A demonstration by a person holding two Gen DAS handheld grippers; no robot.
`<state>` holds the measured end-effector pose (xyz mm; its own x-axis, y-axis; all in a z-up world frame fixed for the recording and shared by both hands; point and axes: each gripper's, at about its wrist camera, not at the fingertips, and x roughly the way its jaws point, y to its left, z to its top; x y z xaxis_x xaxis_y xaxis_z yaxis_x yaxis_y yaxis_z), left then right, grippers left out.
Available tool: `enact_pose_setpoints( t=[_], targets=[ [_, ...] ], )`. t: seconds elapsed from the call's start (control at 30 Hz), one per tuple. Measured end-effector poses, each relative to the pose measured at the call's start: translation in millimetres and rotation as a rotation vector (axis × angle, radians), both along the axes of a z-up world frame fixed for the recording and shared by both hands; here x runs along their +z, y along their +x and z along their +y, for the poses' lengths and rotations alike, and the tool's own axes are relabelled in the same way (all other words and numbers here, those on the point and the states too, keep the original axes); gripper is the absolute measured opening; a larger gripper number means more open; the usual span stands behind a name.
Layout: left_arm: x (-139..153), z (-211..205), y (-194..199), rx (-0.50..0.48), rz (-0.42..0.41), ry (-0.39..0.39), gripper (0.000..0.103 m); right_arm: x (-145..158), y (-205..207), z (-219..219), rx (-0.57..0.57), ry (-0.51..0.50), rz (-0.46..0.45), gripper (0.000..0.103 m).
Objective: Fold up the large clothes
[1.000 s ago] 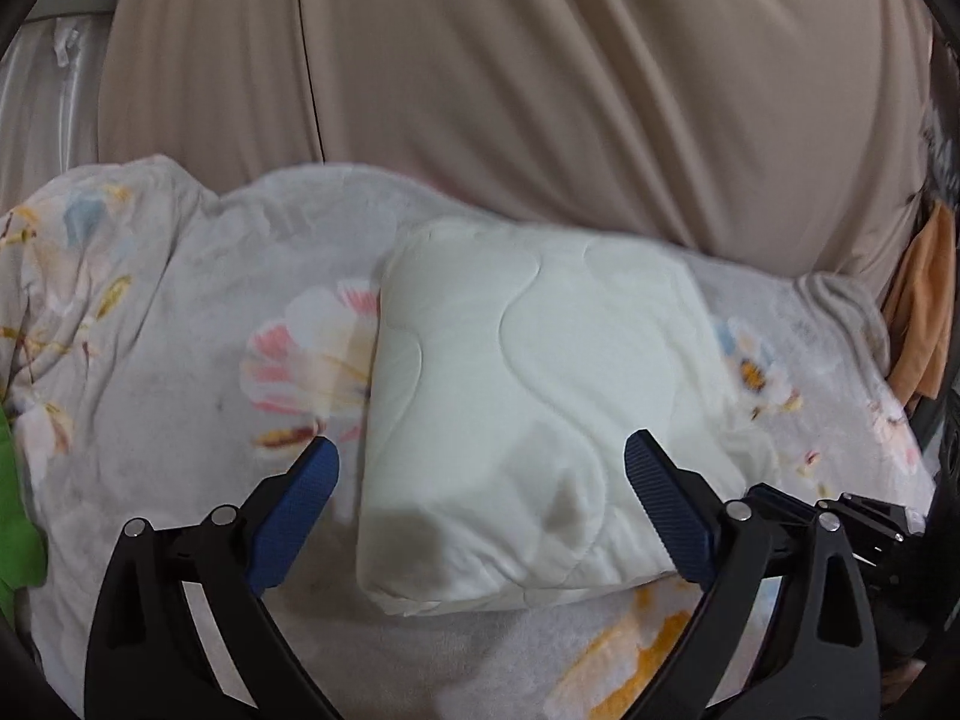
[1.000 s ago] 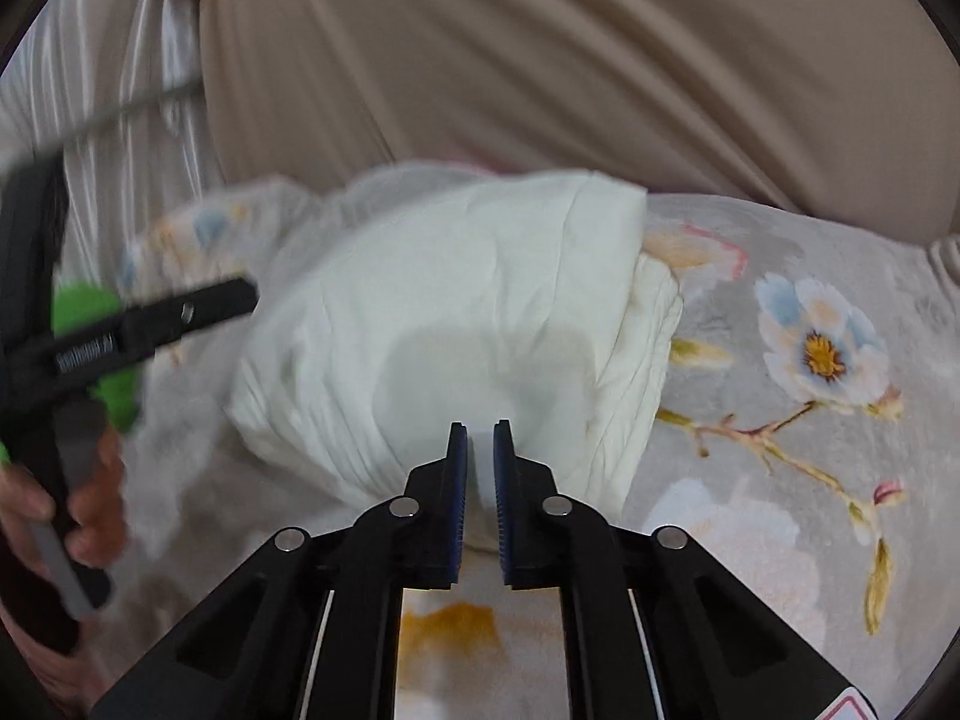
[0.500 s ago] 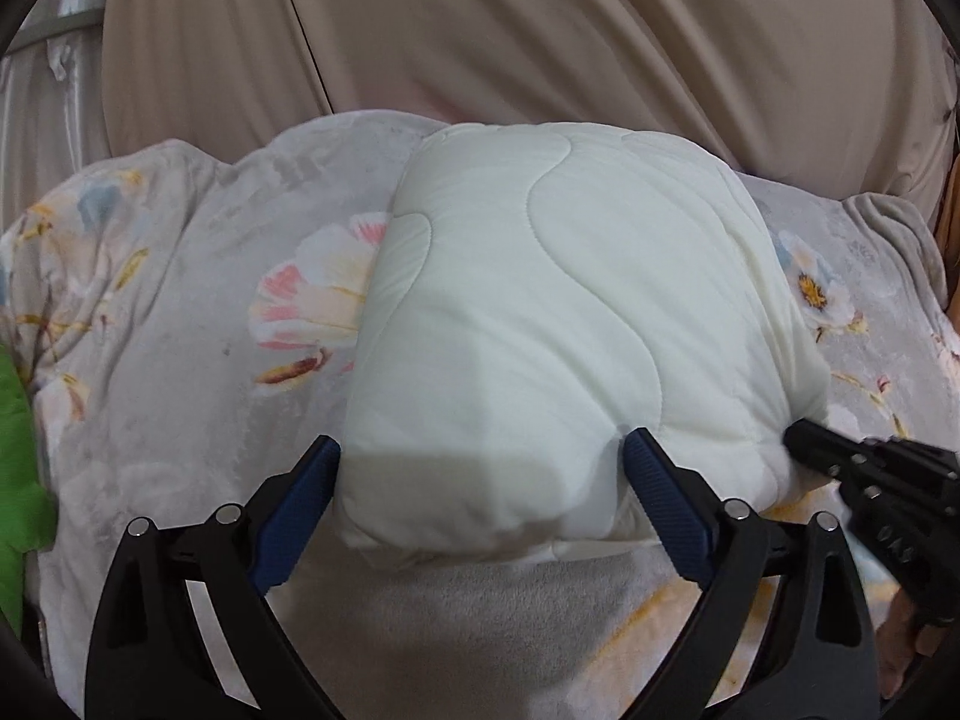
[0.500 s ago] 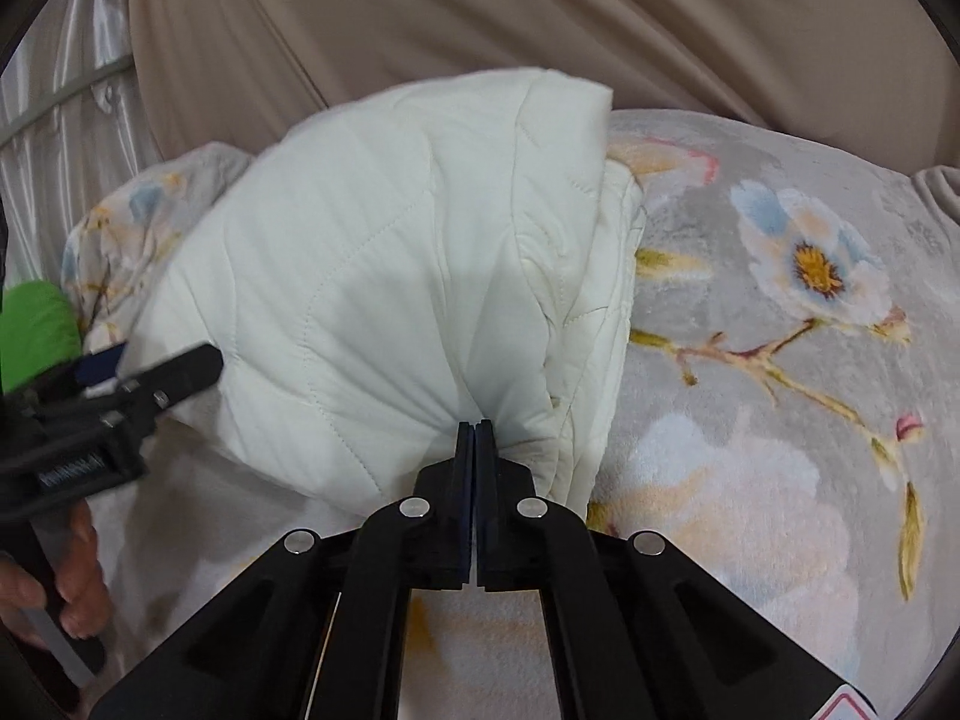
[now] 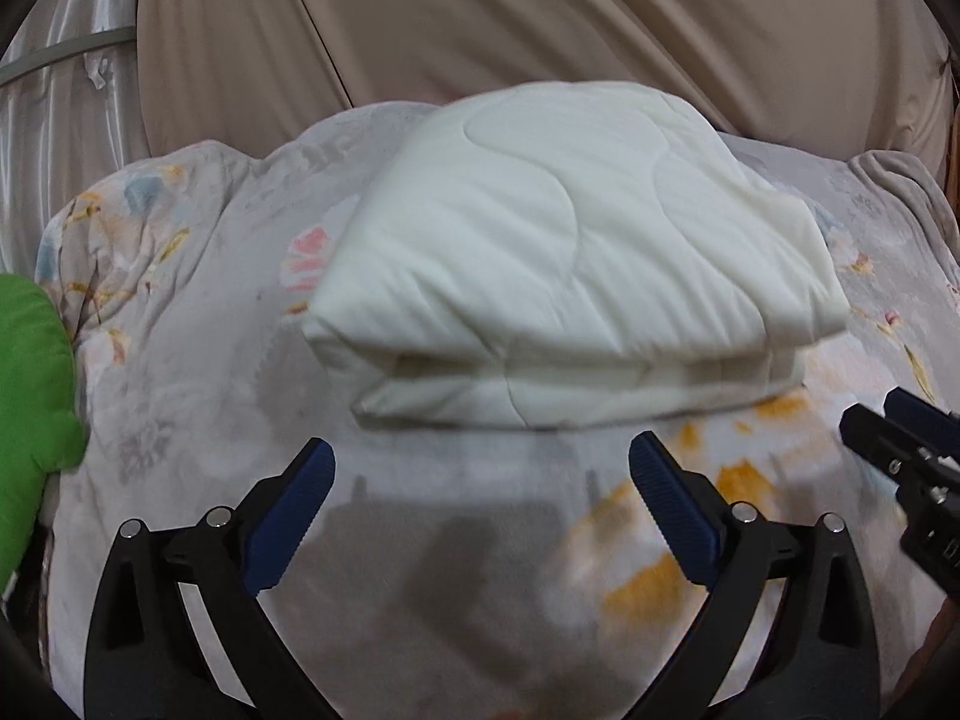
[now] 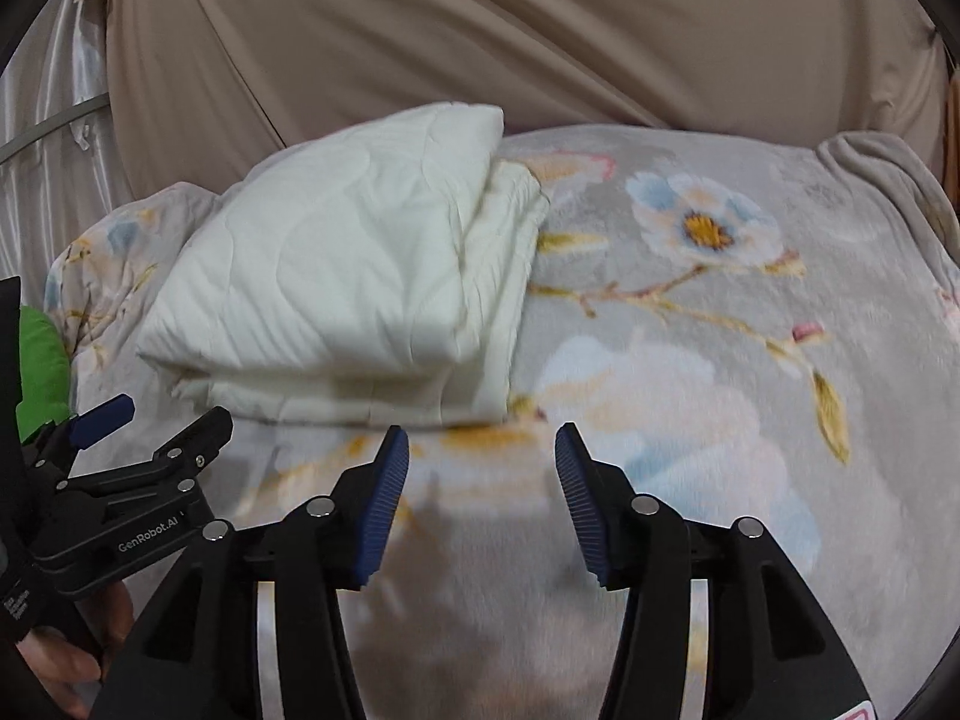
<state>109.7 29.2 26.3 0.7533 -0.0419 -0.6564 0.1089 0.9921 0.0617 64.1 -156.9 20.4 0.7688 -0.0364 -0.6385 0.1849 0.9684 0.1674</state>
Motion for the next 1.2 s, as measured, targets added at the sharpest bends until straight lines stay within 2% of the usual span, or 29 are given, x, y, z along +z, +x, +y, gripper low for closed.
enact_pose_setpoints(
  t=[0.17,0.37,1.2],
  targets=[
    [-11,-7,-15,0.023,0.011,0.012,0.096,-19,-12,10,-0.016,-0.026,0.034,0.056],
    [-13,-16,-25,0.050,-0.009,0.048,0.097,-21,-16,24,-0.024,-0.094,0.017,0.061],
    [-17,-14,-24,0.087,0.005,0.064,0.097,-26,-14,27,-0.030,-0.121,0.040,0.061]
  ],
)
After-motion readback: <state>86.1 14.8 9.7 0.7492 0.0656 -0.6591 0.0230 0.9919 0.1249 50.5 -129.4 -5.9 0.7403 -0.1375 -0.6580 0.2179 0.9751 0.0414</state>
